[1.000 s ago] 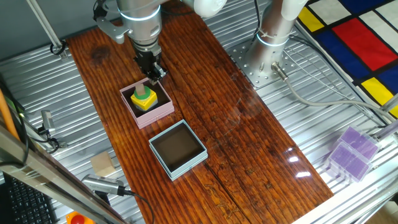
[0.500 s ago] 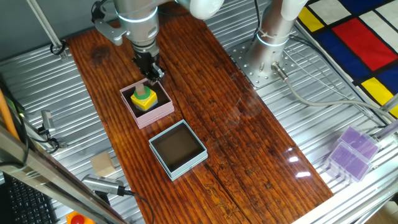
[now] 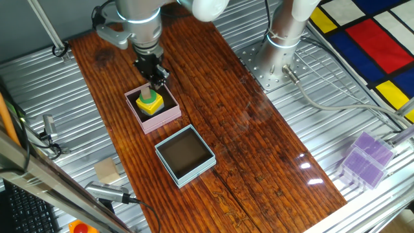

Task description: Move an object from one box to another

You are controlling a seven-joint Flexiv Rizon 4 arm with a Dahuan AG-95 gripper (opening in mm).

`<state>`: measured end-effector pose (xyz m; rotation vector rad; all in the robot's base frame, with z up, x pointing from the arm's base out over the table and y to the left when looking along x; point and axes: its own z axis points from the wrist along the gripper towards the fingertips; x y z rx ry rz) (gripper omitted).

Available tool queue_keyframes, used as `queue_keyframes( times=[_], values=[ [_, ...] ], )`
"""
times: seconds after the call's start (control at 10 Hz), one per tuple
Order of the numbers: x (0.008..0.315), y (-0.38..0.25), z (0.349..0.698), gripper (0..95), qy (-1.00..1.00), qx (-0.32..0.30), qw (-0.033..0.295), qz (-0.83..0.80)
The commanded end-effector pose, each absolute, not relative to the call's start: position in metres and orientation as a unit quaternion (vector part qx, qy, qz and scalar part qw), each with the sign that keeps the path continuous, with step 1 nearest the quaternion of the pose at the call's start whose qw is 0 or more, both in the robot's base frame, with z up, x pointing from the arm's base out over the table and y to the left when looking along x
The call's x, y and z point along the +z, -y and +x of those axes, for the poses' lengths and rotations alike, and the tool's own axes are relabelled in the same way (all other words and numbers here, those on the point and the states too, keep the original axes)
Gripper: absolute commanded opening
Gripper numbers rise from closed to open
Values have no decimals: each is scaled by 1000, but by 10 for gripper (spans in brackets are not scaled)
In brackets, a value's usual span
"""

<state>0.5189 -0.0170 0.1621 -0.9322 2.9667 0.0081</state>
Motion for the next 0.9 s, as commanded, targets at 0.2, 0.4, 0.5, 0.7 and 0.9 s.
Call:
queue_keyframes(
  times=[0.2,0.4,0.5,0.7,0.9],
  values=[
    [151,30,535,570,-938,0,15,-345],
    [141,37,542,570,-935,0,16,-355],
    [140,38,544,570,-934,-1,16,-357],
    [137,39,547,570,-931,-1,15,-365],
    [137,39,547,570,-929,0,15,-369]
  ],
)
